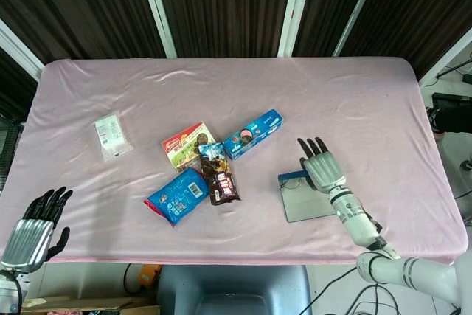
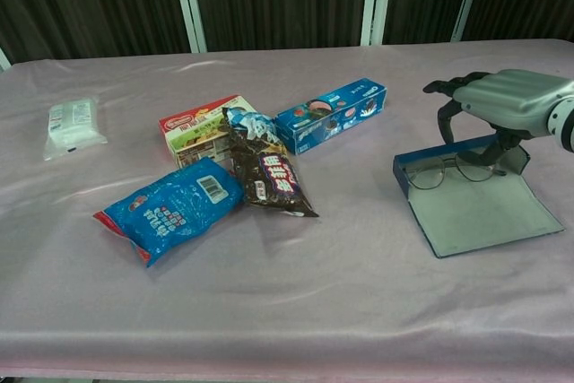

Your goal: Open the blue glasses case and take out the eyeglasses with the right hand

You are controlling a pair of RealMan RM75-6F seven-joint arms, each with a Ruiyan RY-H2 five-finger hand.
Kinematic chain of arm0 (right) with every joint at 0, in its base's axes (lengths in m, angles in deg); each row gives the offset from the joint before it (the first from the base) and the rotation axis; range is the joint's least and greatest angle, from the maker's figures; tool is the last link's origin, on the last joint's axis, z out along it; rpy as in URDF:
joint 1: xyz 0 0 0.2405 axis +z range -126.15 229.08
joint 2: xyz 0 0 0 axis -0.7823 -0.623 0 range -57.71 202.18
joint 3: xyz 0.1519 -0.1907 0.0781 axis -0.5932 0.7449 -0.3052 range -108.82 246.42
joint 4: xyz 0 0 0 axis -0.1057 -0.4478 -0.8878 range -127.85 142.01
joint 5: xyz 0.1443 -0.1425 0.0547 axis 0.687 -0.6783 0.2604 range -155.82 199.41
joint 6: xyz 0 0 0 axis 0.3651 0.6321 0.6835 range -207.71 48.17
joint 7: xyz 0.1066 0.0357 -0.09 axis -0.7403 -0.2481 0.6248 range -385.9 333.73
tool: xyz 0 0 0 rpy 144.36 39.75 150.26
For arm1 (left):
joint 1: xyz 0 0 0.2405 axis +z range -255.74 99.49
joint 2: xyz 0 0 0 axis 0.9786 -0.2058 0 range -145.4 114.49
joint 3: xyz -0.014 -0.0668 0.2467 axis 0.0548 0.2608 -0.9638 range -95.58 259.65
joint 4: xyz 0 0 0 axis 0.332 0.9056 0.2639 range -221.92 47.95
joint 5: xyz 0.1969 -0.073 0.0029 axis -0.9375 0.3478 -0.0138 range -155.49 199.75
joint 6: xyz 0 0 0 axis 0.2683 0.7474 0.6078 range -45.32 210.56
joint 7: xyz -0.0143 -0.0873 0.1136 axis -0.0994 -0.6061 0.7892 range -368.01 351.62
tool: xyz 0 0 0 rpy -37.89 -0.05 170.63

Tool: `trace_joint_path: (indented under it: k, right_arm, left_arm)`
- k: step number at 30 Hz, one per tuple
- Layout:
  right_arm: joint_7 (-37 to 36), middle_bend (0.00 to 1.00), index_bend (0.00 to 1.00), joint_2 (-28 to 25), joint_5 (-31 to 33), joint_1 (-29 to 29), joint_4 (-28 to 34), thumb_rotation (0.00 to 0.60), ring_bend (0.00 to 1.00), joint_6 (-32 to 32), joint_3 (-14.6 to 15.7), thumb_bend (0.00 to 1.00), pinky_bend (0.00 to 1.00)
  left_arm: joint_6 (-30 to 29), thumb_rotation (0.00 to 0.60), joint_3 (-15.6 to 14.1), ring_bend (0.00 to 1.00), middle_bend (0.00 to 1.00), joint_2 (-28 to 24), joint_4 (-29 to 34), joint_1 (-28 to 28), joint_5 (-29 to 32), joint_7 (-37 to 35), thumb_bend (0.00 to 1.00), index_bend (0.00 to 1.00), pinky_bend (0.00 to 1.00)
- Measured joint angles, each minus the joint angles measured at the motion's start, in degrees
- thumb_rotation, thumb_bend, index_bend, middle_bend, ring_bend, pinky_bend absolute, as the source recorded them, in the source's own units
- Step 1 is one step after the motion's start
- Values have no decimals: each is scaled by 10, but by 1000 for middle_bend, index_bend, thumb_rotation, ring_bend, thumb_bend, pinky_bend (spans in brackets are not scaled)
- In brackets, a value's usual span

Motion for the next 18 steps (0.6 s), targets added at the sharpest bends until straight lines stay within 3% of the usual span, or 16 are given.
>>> trace_joint_path:
  k: [10,18]
  right_arm:
    - [39,37,664,39,-85,-26,-44,600,0,99,16,553,0]
    - [79,45,666,89,-164,-55,-118,600,0,184,33,553,0]
  left_arm:
    - [-4,600,0,53,51,-1,0,2,-2,-4,458,0,156]
    - [-6,600,-1,53,51,-2,0,3,-4,-6,458,0,157]
